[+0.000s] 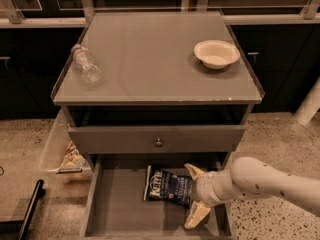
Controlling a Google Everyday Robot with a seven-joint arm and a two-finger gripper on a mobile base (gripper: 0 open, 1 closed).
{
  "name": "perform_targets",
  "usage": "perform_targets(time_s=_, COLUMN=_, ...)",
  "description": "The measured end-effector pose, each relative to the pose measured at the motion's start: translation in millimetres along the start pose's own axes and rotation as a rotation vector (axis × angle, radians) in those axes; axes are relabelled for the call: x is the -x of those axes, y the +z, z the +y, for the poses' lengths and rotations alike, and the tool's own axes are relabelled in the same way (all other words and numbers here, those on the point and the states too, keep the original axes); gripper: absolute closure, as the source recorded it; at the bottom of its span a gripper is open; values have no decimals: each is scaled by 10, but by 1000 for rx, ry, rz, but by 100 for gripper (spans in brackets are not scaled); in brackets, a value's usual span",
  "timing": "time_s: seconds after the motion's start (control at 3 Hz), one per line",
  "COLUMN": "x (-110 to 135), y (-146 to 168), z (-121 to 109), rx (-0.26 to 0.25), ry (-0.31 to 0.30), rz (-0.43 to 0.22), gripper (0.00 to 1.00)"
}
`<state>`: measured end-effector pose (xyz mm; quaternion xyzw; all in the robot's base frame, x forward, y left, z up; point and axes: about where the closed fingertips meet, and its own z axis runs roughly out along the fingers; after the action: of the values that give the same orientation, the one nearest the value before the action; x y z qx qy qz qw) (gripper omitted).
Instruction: Pick blue chip bag from middle drawer and place on counter
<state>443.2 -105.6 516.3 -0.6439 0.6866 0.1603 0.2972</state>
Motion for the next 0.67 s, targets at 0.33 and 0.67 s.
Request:
perform_targets(time_s=0.33, x=-127, y=241, z=-6, rx=-14, ry=14, rz=-2, gripper=0)
perform_targets(time_s=0.67, x=-283, y=584, z=-87, rx=-35, ry=-14, rz=9, gripper=0)
